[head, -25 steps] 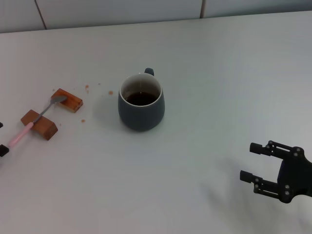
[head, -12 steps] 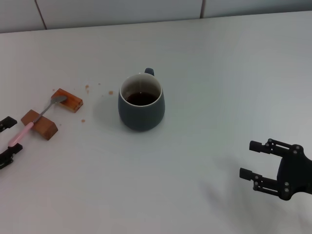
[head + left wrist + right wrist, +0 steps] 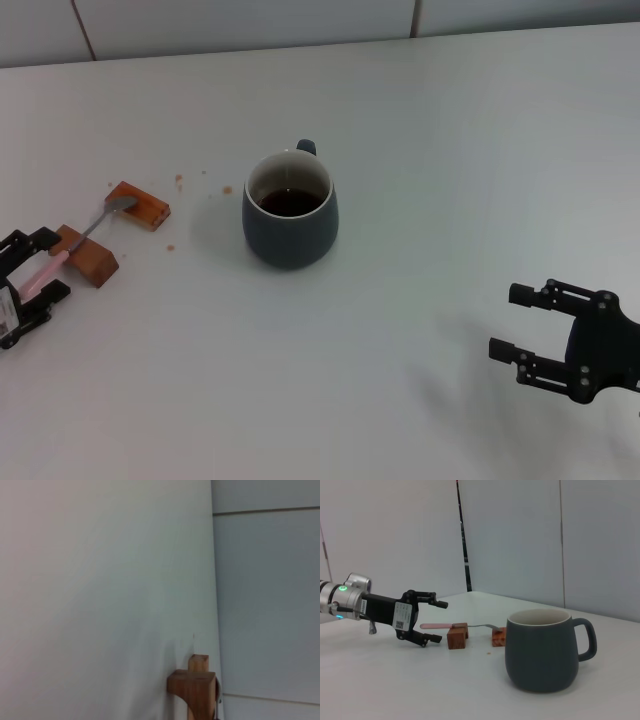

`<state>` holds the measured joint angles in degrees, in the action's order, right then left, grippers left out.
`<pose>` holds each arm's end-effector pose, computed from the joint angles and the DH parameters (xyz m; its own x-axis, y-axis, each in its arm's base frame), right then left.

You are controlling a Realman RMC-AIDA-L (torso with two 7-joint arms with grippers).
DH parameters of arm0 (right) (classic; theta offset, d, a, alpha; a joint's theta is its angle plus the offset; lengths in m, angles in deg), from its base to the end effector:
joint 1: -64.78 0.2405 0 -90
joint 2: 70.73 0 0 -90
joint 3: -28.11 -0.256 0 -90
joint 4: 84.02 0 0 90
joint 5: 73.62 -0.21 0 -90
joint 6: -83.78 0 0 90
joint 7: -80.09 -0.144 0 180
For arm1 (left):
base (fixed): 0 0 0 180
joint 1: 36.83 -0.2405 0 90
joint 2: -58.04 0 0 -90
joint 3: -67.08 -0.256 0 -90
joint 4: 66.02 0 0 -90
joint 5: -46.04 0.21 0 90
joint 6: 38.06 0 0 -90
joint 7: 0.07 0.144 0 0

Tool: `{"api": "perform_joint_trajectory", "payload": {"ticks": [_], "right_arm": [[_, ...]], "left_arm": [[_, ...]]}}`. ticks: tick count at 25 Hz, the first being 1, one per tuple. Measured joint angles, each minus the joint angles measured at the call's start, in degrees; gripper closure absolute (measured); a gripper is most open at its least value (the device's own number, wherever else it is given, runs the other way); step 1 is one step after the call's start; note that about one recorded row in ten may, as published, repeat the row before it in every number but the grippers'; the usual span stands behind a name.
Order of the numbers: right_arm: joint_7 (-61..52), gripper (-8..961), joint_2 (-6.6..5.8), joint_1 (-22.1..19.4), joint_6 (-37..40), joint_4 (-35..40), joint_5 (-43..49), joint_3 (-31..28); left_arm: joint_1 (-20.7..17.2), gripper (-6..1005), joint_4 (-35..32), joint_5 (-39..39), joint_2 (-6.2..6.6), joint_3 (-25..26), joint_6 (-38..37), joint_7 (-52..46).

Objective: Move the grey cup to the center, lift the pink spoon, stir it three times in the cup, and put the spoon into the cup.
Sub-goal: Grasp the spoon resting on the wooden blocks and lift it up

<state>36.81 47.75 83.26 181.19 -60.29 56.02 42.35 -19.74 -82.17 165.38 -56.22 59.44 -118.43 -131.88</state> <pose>0.3418 0.2249 -0.0118 0.8117 -0.1660 -0.5600 -0.3918 -0.8658 -0.3112 -0.3928 0.2489 0.0184 -0.5883 0.5783 0.5652 0.7874 0.2504 0.5634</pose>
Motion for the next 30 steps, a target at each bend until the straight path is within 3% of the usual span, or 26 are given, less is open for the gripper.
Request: {"api": "perform_joint_trajectory", "payload": {"ticks": [29, 30], "right_arm": [[-0.92, 234, 0.18, 1.18, -0.79, 0.0, -0.01, 0.0], [-0.92, 234, 0.19, 1.21, -0.79, 0.0, -0.01, 0.0]], "left_arm": [[-0.1, 322, 1.32, -0.44, -0.08, 0.46, 1.15, -0.12], [-0.15, 380, 1.32, -0.46, -0.09, 0.47, 1.16, -0.01]]}}
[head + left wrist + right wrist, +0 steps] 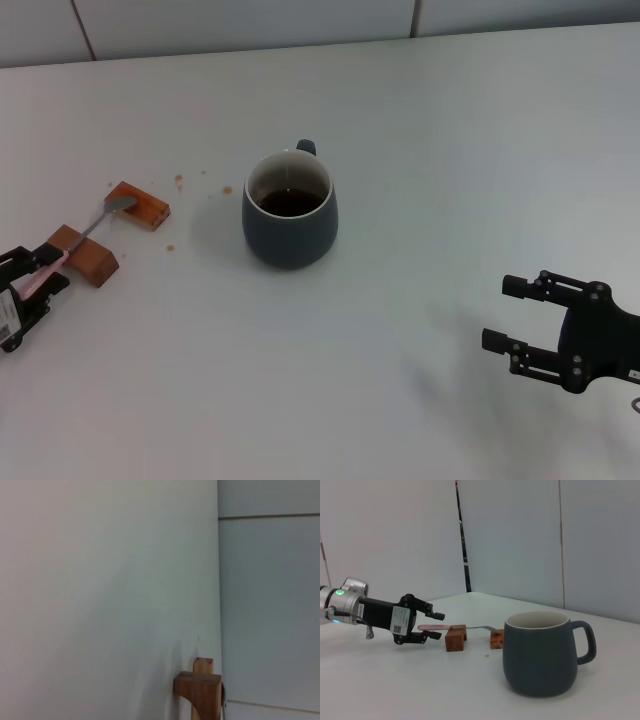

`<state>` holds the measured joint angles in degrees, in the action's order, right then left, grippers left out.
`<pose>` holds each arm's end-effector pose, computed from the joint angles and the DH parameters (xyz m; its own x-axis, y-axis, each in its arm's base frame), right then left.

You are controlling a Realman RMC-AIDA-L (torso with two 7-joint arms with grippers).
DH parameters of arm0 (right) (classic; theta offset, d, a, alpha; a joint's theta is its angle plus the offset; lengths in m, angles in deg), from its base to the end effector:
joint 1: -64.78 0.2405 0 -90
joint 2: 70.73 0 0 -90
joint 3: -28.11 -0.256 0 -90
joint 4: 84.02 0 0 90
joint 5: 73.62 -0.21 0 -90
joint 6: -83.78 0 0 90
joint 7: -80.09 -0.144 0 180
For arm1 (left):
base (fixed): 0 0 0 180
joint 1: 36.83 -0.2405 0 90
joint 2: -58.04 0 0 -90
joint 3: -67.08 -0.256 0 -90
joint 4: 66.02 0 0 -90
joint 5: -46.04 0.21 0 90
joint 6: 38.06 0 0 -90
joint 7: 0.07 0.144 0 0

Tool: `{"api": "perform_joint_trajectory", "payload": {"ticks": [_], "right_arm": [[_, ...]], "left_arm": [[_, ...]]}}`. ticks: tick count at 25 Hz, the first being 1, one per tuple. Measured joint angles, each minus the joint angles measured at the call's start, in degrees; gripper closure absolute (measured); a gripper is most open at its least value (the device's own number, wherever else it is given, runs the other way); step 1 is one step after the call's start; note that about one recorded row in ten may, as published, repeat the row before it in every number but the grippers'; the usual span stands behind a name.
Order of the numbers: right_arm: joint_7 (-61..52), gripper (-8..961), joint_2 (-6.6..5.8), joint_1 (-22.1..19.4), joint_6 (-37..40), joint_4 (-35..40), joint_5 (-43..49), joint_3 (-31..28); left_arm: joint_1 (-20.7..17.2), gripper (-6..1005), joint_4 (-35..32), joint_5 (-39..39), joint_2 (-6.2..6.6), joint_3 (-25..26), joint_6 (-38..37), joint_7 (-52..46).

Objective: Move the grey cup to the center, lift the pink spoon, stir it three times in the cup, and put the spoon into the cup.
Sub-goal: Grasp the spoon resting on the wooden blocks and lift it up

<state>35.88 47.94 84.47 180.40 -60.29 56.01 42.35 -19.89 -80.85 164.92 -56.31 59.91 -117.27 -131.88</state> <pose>0.3378 0.2328 -0.0135 0.8114 -0.1682 -0.5598 -0.3918 -0.8672 -0.3074 -0.3942 0.2478 0.0143 -0.6120 0.5582 0.5602 0.7716 0.2663 0.5776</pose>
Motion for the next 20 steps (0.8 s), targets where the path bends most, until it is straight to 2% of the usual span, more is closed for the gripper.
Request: {"api": "perform_joint_trajectory", "payload": {"ticks": [3, 9, 20], "right_arm": [[0.0, 234, 0.06, 0.0, 0.01, -0.04, 0.0, 0.0], [0.0, 235, 0.07, 0.01, 0.1, -0.16, 0.0, 0.0], [0.0, 234, 0.07, 0.16, 0.29, -0.14, 0.0, 0.0]], "left_arm": [[-0.28, 555, -0.02, -0.07, -0.13, 0.43, 0.07, 0.48], [-0.5, 598, 0.03, -0.12, -0.45, 0.89, 0.16, 1.04], [-0.15, 598, 0.67, -0.17, -0.79, 0.93, 1.76, 2.47]]}}
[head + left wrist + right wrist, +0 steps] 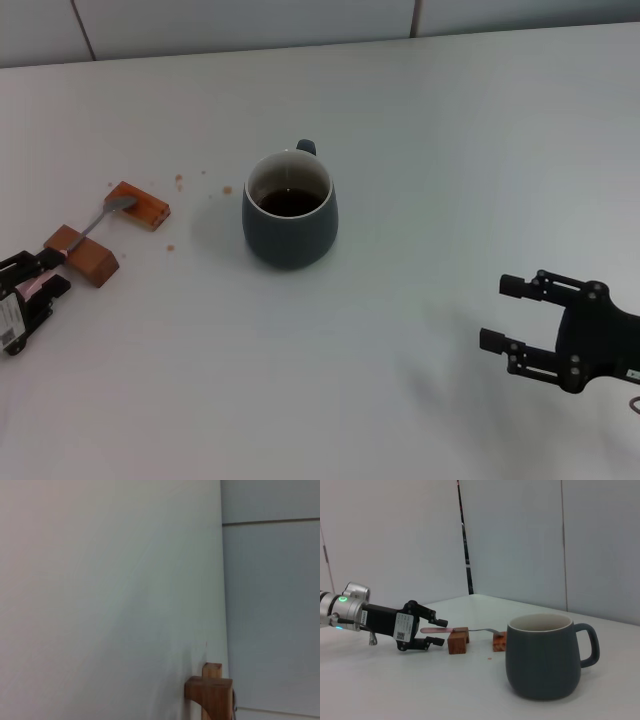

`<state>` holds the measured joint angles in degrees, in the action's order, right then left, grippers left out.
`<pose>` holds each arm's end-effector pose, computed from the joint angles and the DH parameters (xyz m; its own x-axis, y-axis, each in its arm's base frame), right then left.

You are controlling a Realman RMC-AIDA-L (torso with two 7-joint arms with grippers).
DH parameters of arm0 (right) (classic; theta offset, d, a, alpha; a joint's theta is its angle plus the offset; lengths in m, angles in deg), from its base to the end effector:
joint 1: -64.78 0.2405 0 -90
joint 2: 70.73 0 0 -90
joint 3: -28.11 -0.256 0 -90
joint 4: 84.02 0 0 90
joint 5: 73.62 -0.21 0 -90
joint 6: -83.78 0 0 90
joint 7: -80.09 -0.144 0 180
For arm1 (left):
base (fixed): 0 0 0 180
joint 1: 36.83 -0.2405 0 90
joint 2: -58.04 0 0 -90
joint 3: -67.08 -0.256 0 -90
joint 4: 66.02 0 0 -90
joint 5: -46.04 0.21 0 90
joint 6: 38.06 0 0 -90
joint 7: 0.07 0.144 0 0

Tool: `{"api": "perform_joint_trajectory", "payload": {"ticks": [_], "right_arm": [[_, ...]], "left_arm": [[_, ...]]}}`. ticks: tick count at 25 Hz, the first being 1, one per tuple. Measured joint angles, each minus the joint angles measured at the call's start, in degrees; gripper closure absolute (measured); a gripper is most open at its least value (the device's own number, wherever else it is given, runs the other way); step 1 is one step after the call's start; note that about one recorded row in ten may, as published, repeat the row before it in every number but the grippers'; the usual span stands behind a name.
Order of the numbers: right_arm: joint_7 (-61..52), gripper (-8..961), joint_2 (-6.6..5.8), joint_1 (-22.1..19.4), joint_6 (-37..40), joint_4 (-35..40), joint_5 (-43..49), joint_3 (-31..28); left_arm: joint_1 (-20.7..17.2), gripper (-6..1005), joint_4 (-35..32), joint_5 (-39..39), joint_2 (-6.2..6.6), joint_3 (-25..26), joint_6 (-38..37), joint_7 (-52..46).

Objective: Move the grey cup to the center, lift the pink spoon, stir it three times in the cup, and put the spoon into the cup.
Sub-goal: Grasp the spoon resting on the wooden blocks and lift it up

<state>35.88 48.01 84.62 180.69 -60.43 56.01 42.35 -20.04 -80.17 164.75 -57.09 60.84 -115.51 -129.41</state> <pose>0.3361 0.2330 -0.0143 0.8083 -0.1656 -0.5650 -0.3894 -0.8701 -0.3021 -0.3957 0.2467 0.0074 -0.6047 0.5419 0.5836 0.7819 0.2647 0.5644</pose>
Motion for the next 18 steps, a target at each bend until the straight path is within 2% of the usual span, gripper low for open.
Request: {"api": "perform_joint_trajectory", "payload": {"ticks": [18], "right_arm": [[-0.71, 234, -0.09, 0.6, -0.14, 0.05, 0.0, 0.0]], "left_arm": [[0.62, 597, -0.02, -0.78, 0.0, 0.09, 0.34, 0.67]]}}
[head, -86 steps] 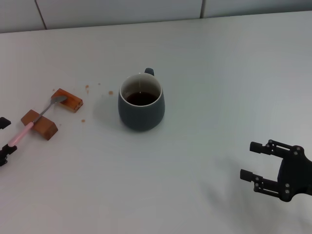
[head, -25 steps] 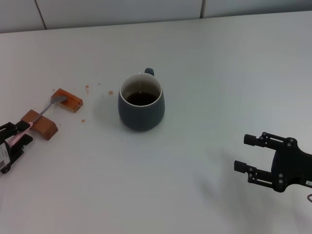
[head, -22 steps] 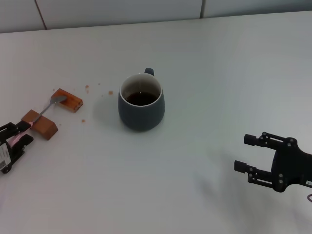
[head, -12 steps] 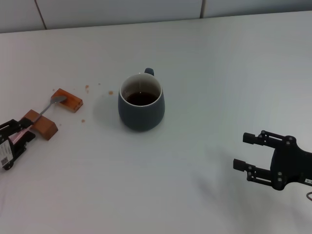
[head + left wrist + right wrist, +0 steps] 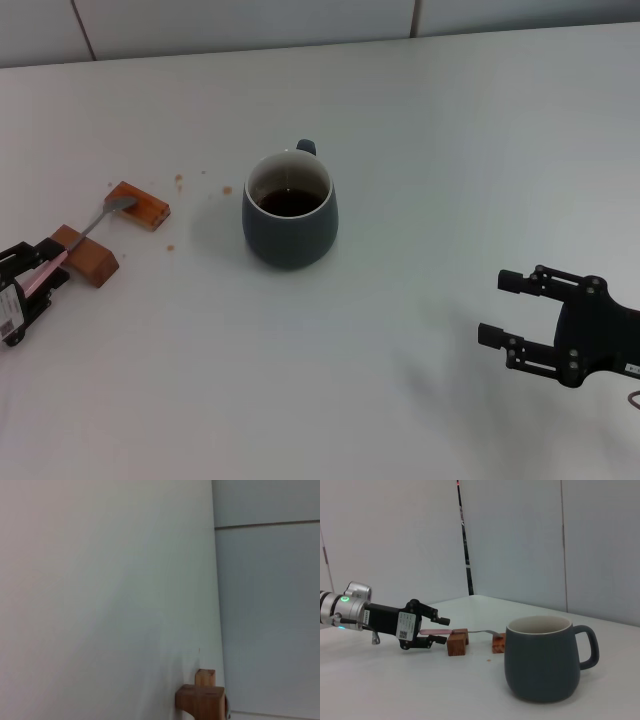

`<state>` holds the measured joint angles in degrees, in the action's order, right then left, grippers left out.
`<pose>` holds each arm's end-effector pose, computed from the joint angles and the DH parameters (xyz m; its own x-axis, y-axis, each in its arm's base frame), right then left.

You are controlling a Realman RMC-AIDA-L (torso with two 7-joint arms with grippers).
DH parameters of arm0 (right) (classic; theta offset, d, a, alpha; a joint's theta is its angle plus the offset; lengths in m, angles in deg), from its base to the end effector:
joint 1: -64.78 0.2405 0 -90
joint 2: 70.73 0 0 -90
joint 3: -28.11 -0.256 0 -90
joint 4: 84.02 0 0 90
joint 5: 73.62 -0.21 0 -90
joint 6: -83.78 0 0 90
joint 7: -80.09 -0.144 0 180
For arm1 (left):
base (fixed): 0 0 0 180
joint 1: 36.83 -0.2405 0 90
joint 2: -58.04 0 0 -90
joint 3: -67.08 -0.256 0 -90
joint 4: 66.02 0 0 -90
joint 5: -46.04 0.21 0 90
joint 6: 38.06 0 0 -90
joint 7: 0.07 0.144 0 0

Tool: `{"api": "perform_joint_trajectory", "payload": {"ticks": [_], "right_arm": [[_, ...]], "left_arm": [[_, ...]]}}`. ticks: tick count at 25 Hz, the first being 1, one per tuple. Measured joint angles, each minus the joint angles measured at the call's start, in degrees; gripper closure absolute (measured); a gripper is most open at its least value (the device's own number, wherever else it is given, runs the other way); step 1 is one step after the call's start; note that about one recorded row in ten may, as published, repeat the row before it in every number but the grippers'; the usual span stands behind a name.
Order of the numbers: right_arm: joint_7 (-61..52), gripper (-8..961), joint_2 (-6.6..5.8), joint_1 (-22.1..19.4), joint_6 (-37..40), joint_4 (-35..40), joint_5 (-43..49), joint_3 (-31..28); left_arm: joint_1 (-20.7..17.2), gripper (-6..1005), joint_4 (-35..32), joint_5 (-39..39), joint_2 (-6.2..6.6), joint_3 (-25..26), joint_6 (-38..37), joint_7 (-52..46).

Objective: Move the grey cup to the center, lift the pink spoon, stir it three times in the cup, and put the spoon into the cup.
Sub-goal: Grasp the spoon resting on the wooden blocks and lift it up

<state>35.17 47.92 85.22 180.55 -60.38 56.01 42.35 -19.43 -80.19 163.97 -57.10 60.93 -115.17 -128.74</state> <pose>0.3344 0.2369 -0.0136 0.8073 -0.1681 -0.5657 -0.3902 -0.8711 -0.2981 -0.3939 0.2522 0.0091 -0.5948 0.5380 0.5973 0.7890 0.2483 0.5620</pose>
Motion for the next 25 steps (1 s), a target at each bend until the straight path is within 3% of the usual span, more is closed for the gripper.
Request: {"api": "perform_joint_trajectory", "payload": {"ticks": [6, 12, 25], "right_arm": [[-0.11, 233, 0.06, 0.19, -0.09, 0.0, 0.0, 0.0], [-0.11, 235, 0.09, 0.32, -0.1, -0.02, 0.0, 0.0], [-0.1, 234, 0.09, 0.52, -0.09, -0.18, 0.0, 0.0]], "left_arm": [[0.11, 635, 0.0, 0.0, -0.03, -0.22, 0.16, -0.01], [0.17, 743, 0.02, 0.02, -0.13, -0.03, 0.3, 0.03], [-0.19, 781, 0.03, -0.5, -0.46, 0.72, -0.38, 2.88]]}}
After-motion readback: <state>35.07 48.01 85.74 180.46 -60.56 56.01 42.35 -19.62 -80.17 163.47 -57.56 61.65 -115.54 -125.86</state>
